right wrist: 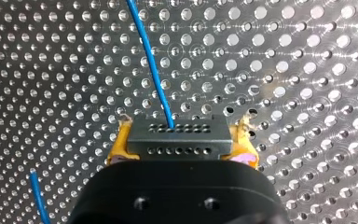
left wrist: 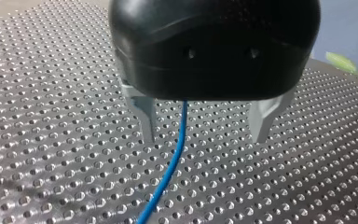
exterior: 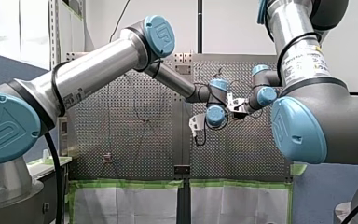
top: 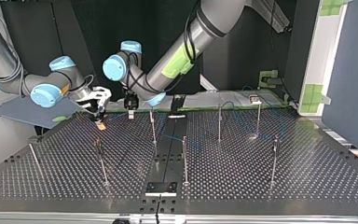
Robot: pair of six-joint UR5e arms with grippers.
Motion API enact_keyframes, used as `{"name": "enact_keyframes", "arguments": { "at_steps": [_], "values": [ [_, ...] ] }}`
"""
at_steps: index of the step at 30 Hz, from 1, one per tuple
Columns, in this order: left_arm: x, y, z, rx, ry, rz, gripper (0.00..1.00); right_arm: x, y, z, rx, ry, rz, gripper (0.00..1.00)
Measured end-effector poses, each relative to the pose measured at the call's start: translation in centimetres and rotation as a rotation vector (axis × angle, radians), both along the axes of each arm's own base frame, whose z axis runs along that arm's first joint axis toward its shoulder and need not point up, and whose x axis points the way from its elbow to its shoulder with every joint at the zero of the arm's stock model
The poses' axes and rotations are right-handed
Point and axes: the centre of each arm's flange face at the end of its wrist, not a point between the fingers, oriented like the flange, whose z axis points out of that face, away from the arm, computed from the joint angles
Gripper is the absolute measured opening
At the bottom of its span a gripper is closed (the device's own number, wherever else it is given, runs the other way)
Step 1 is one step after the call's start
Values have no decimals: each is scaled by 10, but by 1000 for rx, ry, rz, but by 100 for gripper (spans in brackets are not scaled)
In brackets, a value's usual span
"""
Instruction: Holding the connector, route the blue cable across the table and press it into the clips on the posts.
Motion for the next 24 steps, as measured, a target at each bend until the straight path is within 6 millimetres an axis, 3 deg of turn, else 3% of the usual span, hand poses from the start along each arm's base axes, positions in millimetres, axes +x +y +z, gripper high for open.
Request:
{"name": "enact_keyframes", "arguments": {
  "at_steps": [2,3,5,17,24],
  "values": [
    [-1,-1,0,11,-1,1,41,0,0,0,0,0,0,0],
    [-2,-1,0,14,-1,2,41,0,0,0,0,0,0,0],
    [-2,-1,0,19,-2,4,3,0,0,0,1,0,0,0],
    [-3,3,-1,39,11,14,0,0,1,7,-5,-1,0,0],
    [-4,0,6,43,6,27,0,0,3,22,-17,-5,0,0]
  ]
}}
